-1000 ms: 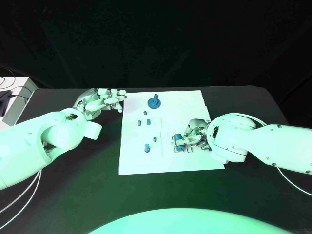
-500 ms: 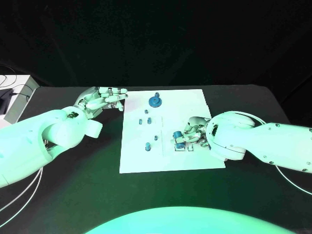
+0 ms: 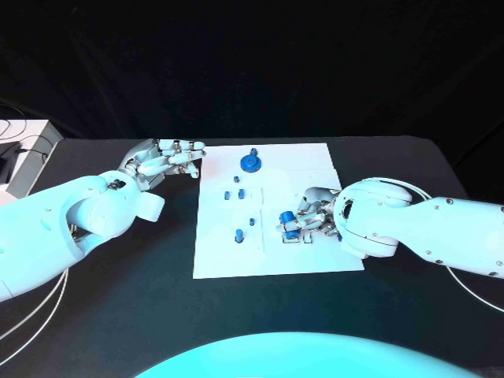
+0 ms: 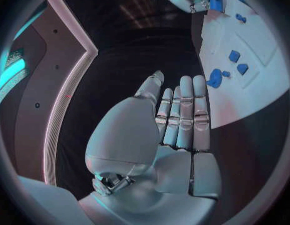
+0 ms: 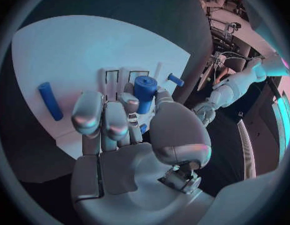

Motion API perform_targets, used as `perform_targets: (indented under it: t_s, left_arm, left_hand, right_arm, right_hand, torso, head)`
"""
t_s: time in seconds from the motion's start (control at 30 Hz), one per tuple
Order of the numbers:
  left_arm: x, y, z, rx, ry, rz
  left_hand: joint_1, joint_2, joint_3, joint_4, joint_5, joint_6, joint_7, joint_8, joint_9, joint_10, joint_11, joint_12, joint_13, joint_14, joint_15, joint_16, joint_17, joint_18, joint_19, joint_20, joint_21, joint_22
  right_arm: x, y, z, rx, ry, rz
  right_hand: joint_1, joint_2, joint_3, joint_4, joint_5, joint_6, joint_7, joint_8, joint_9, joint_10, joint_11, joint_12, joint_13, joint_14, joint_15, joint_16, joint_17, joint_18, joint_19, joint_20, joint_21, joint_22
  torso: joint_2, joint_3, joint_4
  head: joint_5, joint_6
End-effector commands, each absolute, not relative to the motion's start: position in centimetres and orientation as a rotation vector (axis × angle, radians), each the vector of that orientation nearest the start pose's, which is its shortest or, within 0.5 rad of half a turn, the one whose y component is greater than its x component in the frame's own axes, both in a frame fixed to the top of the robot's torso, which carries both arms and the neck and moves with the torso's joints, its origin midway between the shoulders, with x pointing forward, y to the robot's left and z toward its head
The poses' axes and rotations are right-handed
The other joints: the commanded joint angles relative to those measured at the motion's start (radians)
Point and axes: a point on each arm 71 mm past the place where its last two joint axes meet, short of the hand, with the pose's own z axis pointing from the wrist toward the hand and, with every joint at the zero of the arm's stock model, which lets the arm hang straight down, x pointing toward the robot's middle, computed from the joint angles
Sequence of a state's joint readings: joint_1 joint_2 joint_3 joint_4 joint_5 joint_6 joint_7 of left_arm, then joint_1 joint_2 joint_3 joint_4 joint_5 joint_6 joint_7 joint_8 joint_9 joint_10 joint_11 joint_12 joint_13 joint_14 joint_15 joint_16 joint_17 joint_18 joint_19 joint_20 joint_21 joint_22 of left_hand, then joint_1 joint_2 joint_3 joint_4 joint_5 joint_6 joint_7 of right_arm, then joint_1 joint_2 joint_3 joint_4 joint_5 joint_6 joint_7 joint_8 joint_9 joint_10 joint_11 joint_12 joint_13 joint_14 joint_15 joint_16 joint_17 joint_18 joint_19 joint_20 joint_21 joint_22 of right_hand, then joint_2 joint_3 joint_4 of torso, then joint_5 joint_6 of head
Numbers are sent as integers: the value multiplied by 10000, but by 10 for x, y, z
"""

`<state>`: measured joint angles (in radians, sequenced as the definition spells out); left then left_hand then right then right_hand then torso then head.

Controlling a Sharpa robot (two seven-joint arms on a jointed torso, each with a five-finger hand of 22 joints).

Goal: Assemble the parts on the task board

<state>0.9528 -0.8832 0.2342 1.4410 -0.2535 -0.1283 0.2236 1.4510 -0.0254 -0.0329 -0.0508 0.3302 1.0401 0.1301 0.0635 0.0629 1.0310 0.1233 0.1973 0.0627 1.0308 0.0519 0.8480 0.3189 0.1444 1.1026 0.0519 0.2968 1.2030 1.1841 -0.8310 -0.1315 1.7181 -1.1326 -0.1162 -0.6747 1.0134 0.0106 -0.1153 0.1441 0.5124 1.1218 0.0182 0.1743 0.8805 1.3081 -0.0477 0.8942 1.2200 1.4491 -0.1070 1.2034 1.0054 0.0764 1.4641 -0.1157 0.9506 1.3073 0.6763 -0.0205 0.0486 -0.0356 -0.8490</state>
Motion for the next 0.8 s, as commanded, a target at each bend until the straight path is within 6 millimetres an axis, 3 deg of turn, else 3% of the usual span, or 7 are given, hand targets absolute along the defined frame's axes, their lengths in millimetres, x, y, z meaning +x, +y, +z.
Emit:
perform_targets:
  t_s: [0.03, 0.7, 0.77, 0.8]
  left_arm:
    - [487, 250, -213, -10828, 15692, -15195]
    - [487, 250, -213, -10814, 15717, -15210]
    - [487, 249, -213, -10814, 15720, -15211]
    - [487, 249, -213, -10815, 15720, -15210]
  left_hand:
    - [-52, 39, -5, 75, 45, -20, 17, 22, 2, -76, -13, 41, -3, -52, -2, 20, -12, -26, 68, 22, -35, 12]
    - [-52, 39, -5, 75, 45, -20, 17, 22, 2, -76, -13, 41, -3, -52, -2, 20, -12, -26, 68, 22, -35, 12]
    - [-52, 39, -5, 75, 45, -20, 17, 22, 2, -76, -13, 41, -3, -52, -2, 20, -12, -26, 68, 22, -35, 12]
    - [-52, 39, -5, 75, 45, -20, 17, 22, 2, -76, -13, 41, -3, -52, -2, 20, -12, -26, 68, 22, -35, 12]
  right_arm:
    - [417, -176, -252, 1778, 23119, 3023]
    - [415, -178, -250, 1751, 22832, 2989]
    - [415, -178, -250, 1756, 22816, 2998]
    - [415, -178, -250, 1763, 22804, 3006]
  right_hand:
    - [25, 83, 883, -944, -40, 47, -20, 45, -61, -24, -41, -19, -13, -4, -5, -44, -11, -75, 551, -47, -42, 1271]
    - [-46, 64, 835, -894, -58, 82, -31, 54, -63, 5, -50, -1, -13, 0, -13, -43, -5, -77, 564, -55, -42, 1273]
    - [-88, 51, 802, -857, -226, 84, -27, 56, -61, 3, -46, -6, -16, -2, -10, -48, -11, -77, 565, -54, -46, 1272]
    - [-141, 30, 753, -812, -656, 86, -17, 59, -58, 1, -40, -12, -19, -5, -5, -53, -15, -76, 563, -52, -56, 1271]
  torso:
    - [7, 11, 1]
    - [12, 4, -8]
    - [13, 3, 1]
    - [9, 2, 4]
  head:
    - [29, -11]
    - [33, -11]
    - [28, -14]
    - [27, -15]
